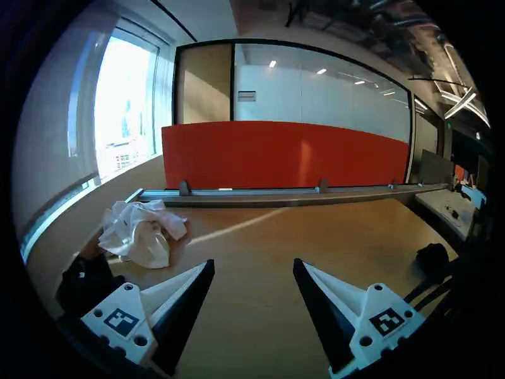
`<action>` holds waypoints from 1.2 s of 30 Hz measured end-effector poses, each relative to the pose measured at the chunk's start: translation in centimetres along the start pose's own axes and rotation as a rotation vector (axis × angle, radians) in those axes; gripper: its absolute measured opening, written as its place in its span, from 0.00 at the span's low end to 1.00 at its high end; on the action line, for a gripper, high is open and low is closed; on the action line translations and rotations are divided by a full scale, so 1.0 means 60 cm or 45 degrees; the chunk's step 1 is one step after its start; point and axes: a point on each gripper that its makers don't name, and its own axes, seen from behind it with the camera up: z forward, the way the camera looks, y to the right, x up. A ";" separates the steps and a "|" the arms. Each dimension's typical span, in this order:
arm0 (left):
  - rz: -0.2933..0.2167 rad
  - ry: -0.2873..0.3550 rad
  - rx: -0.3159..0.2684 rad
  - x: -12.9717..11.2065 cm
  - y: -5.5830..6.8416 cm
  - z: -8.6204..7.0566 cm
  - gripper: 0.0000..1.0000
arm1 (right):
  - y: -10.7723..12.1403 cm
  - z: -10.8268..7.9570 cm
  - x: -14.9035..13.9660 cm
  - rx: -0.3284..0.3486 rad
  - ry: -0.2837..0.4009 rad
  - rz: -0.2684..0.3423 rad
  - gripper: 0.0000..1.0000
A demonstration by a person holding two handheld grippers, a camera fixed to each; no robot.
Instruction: Fold towel
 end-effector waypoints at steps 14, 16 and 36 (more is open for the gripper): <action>-0.021 0.127 0.050 0.025 -0.027 -0.001 0.92 | -0.113 0.015 0.002 0.054 0.054 -0.012 1.00; -0.028 0.145 0.054 0.025 -0.032 -0.002 0.92 | -0.126 0.017 -0.003 0.059 0.059 -0.018 1.00; -0.007 0.228 0.078 -0.045 -0.058 0.012 0.92 | -0.206 0.030 -0.096 0.103 0.092 -0.038 1.00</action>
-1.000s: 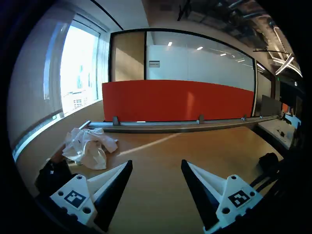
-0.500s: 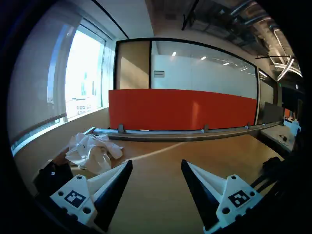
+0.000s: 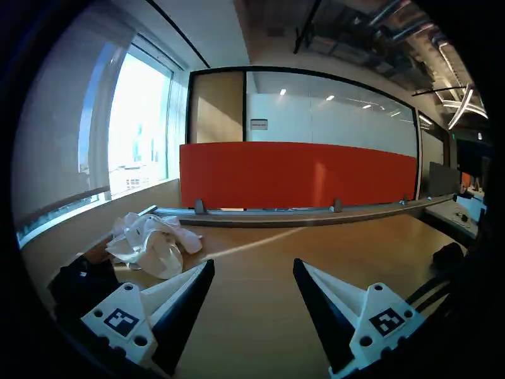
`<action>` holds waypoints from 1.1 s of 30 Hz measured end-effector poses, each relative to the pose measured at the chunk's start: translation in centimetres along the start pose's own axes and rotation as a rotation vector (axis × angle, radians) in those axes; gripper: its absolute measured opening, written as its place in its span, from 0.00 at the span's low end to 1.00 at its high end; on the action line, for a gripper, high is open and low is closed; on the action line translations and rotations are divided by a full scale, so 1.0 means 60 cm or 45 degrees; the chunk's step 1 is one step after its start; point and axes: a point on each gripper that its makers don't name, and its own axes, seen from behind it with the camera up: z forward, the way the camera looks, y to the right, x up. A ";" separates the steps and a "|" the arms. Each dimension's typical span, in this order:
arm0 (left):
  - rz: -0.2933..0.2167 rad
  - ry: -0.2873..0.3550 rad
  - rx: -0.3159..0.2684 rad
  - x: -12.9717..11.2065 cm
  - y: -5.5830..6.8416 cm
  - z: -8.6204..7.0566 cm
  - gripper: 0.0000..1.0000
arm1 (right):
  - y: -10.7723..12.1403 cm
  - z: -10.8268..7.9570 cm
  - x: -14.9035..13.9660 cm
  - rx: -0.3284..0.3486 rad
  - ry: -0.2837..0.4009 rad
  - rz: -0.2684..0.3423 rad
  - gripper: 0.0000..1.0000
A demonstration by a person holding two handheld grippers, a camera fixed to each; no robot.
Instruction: Fold towel
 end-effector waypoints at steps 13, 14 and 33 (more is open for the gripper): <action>0.014 0.041 0.025 -0.048 -0.011 0.013 0.92 | -0.027 0.006 -0.048 0.016 -0.007 0.002 1.00; 0.011 0.048 0.028 -0.051 -0.013 0.015 0.92 | -0.029 0.007 -0.049 0.019 -0.007 0.004 1.00; -0.001 0.118 0.043 -0.104 -0.056 0.029 0.92 | -0.047 -0.003 -0.061 0.019 -0.039 0.002 1.00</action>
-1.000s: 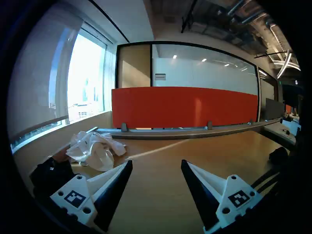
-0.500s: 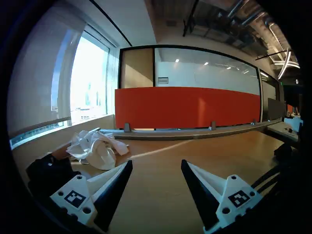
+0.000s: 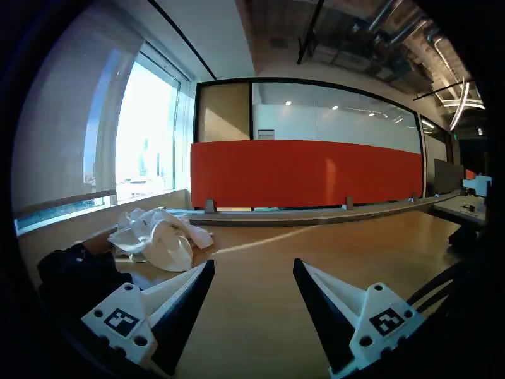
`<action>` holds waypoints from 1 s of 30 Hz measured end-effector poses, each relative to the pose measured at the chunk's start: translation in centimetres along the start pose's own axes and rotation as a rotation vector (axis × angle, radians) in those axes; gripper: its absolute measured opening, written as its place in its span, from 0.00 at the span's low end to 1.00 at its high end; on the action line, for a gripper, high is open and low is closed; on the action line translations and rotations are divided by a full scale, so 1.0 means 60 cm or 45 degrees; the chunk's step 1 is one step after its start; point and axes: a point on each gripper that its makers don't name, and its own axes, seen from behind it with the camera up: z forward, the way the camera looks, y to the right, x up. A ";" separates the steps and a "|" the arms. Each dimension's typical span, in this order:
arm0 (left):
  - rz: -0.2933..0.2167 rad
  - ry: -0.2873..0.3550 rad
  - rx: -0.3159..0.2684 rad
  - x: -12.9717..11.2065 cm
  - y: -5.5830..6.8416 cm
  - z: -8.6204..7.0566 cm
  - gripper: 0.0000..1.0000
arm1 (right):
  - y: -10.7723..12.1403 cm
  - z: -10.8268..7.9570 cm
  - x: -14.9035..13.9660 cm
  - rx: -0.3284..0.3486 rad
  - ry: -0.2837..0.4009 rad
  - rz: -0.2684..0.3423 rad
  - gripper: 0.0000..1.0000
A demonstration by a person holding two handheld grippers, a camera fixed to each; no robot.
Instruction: Fold towel
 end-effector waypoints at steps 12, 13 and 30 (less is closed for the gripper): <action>-0.017 0.046 -0.026 -0.007 0.009 0.012 0.92 | -0.013 -0.008 0.001 0.003 0.015 -0.028 1.00; -0.014 0.047 -0.026 -0.009 0.010 0.012 0.92 | -0.012 -0.008 0.000 0.002 0.014 -0.028 1.00; 0.006 0.060 -0.044 -0.023 0.016 0.012 0.92 | -0.002 -0.014 -0.009 0.000 0.016 -0.031 1.00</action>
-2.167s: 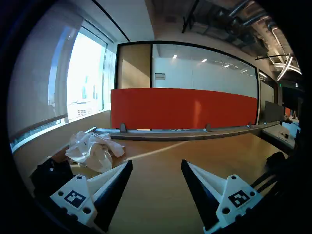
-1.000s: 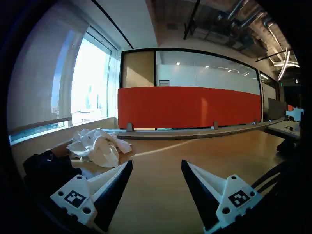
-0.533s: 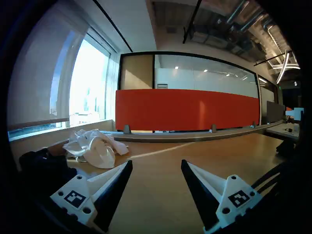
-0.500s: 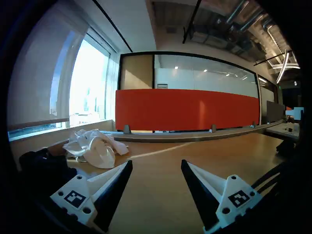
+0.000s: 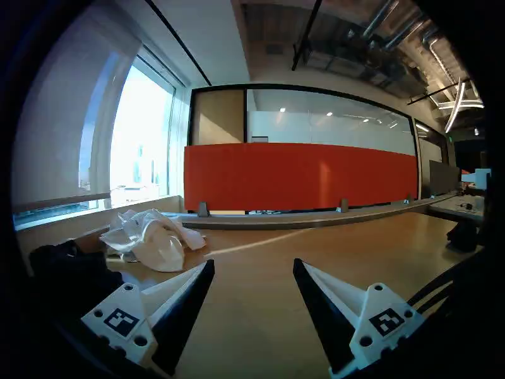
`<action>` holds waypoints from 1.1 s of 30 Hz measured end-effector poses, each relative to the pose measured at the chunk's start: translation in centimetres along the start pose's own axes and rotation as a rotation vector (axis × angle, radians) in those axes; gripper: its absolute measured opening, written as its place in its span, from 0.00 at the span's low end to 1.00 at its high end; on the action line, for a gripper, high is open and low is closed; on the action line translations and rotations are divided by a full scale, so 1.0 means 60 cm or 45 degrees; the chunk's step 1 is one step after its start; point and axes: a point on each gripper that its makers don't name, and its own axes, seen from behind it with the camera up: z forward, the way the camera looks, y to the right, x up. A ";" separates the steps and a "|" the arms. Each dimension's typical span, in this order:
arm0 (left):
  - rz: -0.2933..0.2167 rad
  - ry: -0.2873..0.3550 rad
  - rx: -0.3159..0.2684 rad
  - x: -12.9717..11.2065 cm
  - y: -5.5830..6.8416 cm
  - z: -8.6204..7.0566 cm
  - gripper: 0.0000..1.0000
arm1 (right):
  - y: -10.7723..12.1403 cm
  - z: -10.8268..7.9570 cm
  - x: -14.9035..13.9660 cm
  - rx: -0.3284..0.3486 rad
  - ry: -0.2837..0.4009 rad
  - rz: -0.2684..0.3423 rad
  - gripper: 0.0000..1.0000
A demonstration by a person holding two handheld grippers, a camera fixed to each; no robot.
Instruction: Fold towel
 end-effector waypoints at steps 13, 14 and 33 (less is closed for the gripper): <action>0.000 0.030 -0.008 0.006 -0.001 -0.005 0.92 | 0.003 0.007 -0.012 0.000 0.023 -0.019 1.00; 0.000 0.030 -0.007 0.006 -0.001 -0.005 0.92 | 0.004 0.008 -0.015 0.000 0.025 -0.019 1.00; 0.000 0.029 -0.007 0.008 -0.001 -0.006 0.92 | 0.031 0.025 -0.099 -0.033 0.036 0.047 1.00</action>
